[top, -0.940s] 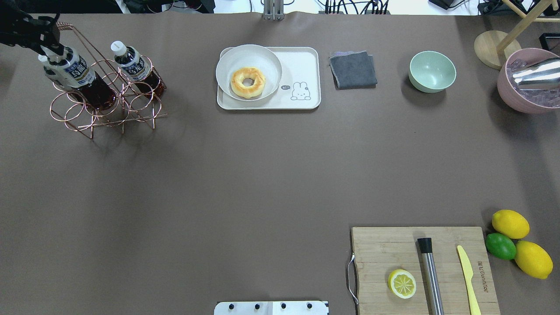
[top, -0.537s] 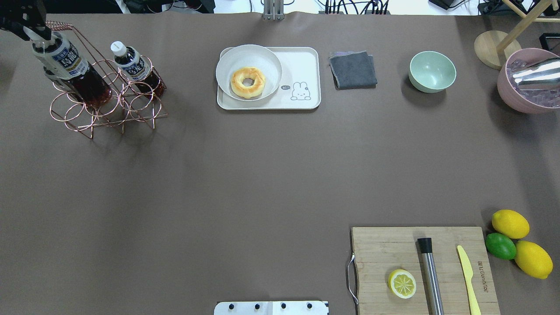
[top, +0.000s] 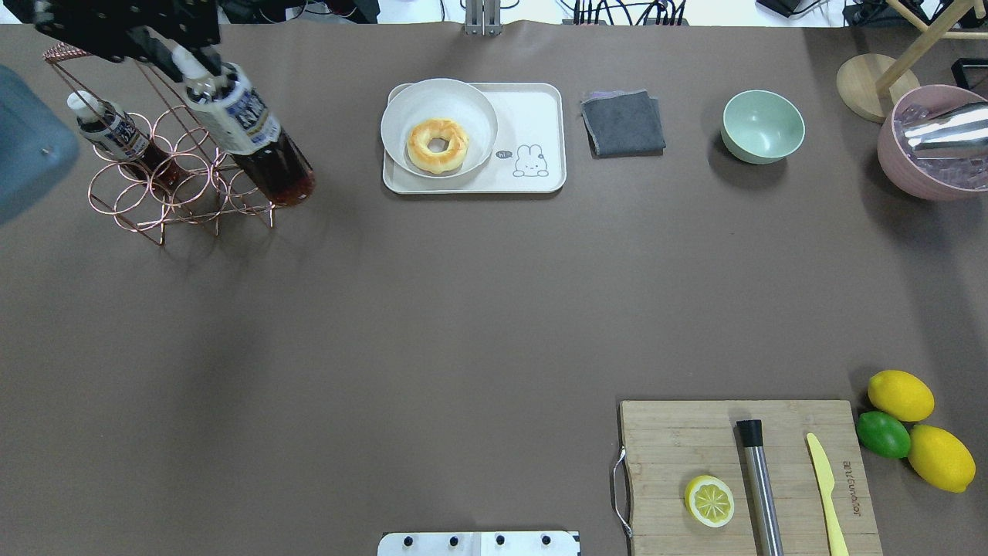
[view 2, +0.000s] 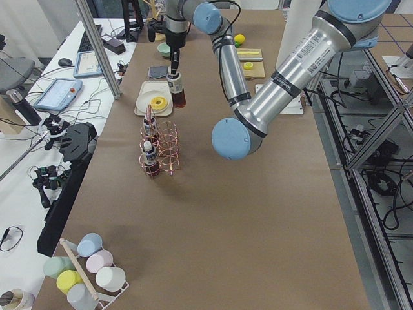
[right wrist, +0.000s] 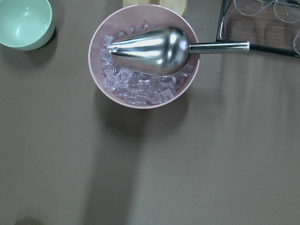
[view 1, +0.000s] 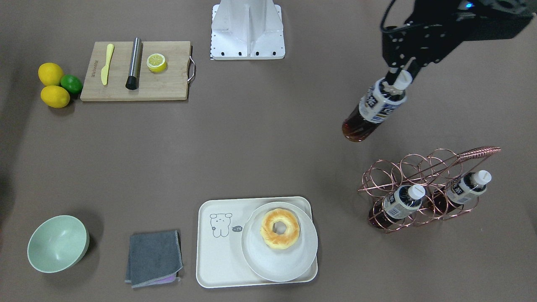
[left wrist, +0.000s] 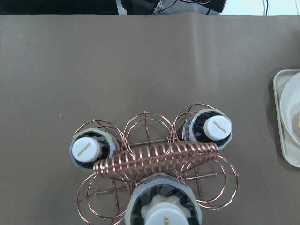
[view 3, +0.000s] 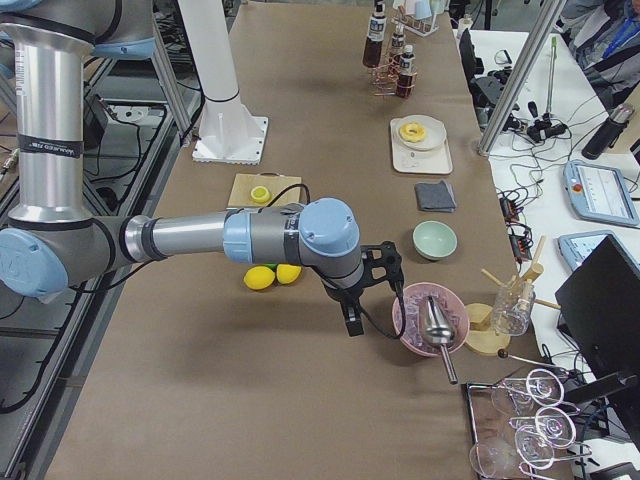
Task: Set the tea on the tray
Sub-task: 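Carry the bottle with the left gripper and set it upright before the tray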
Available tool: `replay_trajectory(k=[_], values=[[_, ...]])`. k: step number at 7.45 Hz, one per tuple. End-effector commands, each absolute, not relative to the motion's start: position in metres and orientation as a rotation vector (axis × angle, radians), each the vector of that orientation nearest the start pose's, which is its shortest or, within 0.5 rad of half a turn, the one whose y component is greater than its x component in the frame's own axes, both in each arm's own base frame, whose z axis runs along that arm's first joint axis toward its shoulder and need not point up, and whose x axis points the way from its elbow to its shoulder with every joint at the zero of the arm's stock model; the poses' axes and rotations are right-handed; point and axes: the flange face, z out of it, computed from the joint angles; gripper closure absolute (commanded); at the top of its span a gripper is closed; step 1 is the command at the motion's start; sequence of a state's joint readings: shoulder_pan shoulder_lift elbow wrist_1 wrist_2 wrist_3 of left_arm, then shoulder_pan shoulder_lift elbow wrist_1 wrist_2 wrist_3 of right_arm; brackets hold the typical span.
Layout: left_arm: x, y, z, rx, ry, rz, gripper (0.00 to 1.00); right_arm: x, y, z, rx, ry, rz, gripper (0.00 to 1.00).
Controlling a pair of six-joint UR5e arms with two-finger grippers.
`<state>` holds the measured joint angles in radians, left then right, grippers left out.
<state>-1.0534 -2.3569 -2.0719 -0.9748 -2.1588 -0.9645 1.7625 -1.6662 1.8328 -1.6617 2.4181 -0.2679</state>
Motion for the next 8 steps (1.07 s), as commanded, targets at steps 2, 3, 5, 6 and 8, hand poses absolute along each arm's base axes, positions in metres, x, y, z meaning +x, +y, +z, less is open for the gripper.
replay_trajectory(k=[2,3,5,6,8], values=[[0.421,-0.445,0.021,0.165,0.850,-0.141,1.00,0.143,-0.432,0.575,0.272,-0.807,-0.116,0.00],[0.454,-0.443,0.028,0.156,0.848,-0.124,1.00,0.143,-0.432,0.575,0.273,-0.809,-0.117,0.00],[0.493,-0.436,0.038,0.166,0.840,-0.104,1.00,0.143,-0.432,0.576,0.272,-0.809,-0.118,0.00],[0.501,-0.427,0.038,0.181,0.835,-0.095,1.00,0.143,-0.432,0.577,0.271,-0.809,-0.117,0.00],[0.513,-0.415,0.042,0.169,0.828,-0.074,1.00,0.143,-0.432,0.577,0.269,-0.809,-0.117,0.00]])
